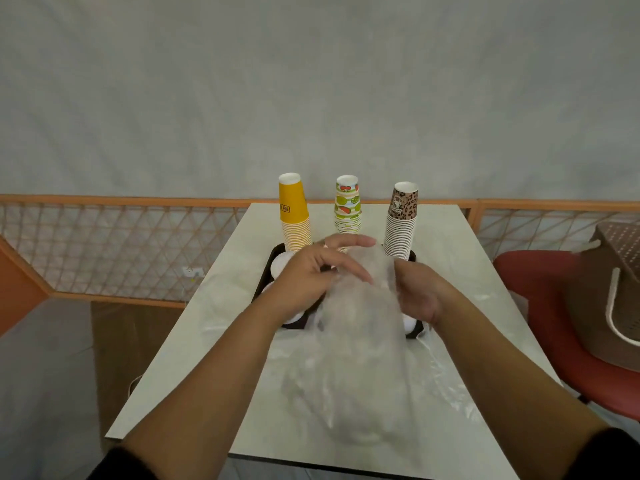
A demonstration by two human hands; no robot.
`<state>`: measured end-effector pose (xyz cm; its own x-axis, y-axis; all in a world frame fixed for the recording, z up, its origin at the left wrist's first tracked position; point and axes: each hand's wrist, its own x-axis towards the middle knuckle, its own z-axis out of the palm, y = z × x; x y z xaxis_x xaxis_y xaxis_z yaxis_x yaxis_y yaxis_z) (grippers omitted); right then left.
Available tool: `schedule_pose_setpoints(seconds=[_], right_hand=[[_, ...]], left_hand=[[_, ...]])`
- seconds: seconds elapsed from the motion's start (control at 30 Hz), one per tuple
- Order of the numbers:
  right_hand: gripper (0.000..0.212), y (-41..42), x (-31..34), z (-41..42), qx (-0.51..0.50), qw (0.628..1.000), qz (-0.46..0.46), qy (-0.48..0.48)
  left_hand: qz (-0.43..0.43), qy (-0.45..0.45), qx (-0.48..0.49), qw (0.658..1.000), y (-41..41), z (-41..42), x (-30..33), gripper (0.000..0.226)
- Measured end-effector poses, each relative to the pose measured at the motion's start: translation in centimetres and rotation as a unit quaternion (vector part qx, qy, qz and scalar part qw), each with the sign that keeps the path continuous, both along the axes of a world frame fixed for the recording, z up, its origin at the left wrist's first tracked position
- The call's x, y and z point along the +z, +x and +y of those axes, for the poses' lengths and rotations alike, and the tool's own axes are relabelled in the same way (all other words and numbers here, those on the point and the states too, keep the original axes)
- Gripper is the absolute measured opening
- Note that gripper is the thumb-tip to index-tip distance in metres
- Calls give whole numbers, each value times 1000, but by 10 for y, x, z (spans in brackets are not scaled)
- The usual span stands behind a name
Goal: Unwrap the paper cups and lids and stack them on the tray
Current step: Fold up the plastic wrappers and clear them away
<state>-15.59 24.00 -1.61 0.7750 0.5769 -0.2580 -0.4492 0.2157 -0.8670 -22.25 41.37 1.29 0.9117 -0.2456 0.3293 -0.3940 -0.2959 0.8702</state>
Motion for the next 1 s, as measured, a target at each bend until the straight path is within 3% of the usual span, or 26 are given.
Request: schedule_pose_setpoints(seconds=[0.07,0.1,0.2,0.3,0.4,0.47,0.53,0.6,0.67,0.8,0.9,1.0], right_hand=[[30,2,3,-2,-30,999,0,20],[31,3,3,-4,-46,999,-3,23],[34,4,8,-4,-82,996,-26,28],[37,4,14,2,-76,995,-47,50],[34,4,20,5,-44,993,-97,59],[35,3,18,3,-13,990,-132,54],[50,0,9,0,15,991,-132,34],[61,-4,-3,0,61,986,-156,10],[56,-10,-10,5,66,978,-196,-27],[35,-14,-6,9,-33,957,-277,-83],[38,-13,-1,7,-70,958,-270,-60],[35,-11,-2,5,-70,966,-247,-15]], left_hand=[[-8,81,-10,997,1,3,-10,47],[4,79,-9,997,1,1,-11,49],[72,-55,63,994,0,-6,-11,36],[172,-58,89,979,7,-7,-15,81],[208,-65,84,972,12,-6,-24,50],[176,-118,139,967,14,-8,-27,29],[138,-170,195,956,18,-9,-30,22],[124,-221,223,941,21,-12,-27,19],[135,-251,217,934,23,-14,-25,24],[226,-208,150,940,20,-14,-23,68],[232,-194,114,946,18,-15,-28,57],[223,-260,97,935,18,-19,-29,42]])
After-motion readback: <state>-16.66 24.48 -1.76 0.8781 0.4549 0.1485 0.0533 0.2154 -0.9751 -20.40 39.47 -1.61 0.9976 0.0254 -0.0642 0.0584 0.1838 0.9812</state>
